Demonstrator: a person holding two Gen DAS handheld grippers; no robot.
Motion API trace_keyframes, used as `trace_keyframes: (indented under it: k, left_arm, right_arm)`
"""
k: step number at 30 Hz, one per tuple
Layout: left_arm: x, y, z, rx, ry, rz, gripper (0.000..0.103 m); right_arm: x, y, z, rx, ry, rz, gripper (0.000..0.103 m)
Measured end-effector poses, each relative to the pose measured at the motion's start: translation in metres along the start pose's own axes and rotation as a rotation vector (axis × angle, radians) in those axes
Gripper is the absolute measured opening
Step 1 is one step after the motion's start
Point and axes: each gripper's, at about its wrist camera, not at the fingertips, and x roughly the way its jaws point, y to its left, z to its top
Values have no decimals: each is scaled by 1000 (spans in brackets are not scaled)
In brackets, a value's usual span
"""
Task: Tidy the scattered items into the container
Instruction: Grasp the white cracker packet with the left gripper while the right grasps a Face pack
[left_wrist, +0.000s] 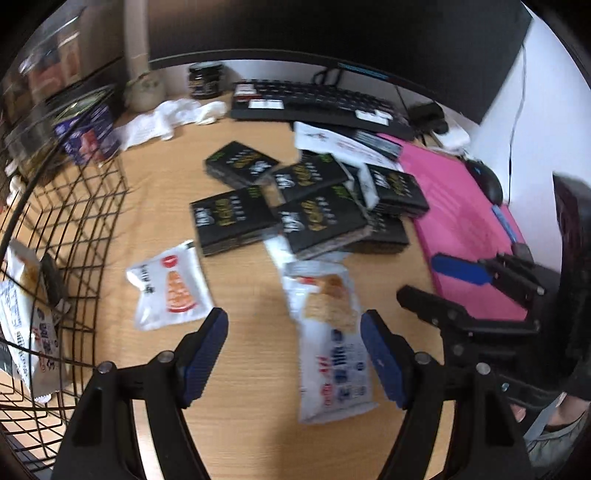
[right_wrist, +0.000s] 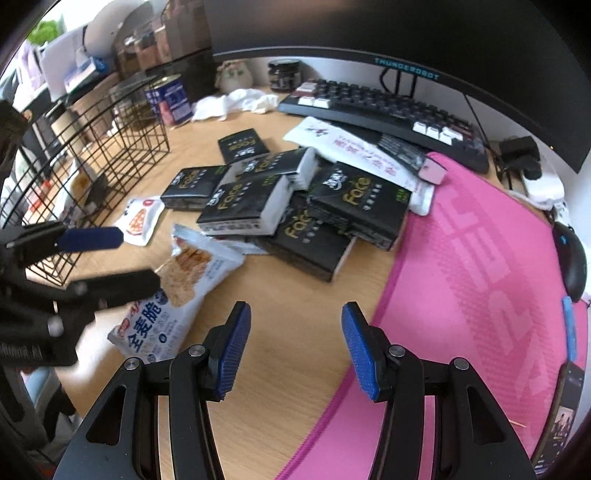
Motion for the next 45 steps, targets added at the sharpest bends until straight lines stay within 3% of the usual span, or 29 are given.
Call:
trace_keyframes:
  k: [5, 7, 9, 12, 23, 29, 32, 40, 45]
  left_arm:
    - [13, -17, -2, 44, 32, 27, 77]
    - [18, -20, -2, 57, 40, 34, 72]
    - [22, -21, -3, 70, 57, 34, 52]
    - [29, -21, -4, 79, 77, 40, 45]
    - [8, -7, 19, 66, 17, 56, 42]
    - [-3, -6, 38, 47, -28, 38, 42]
    - [4, 0, 48, 24, -29, 39, 42]
    - [15, 11, 50, 5, -5, 40, 42]
    - [16, 13, 48, 2, -1, 33, 42]
  right_arm:
    - [-6, -14, 0, 26, -14, -11, 51]
    - [-5, -17, 0, 33, -9, -13, 51]
    - [-4, -18, -1, 34, -8, -10, 51]
    - [-2, -17, -1, 34, -9, -5, 51]
    - [-10, -34, 16, 103, -58, -25, 53]
    - [-10, -37, 33, 144, -100, -20, 60]
    - [-2, -40, 47, 178, -131, -38, 69]
    - [35, -39, 69, 195, -101, -90, 70]
    - [46, -49, 67, 230, -74, -54, 68]
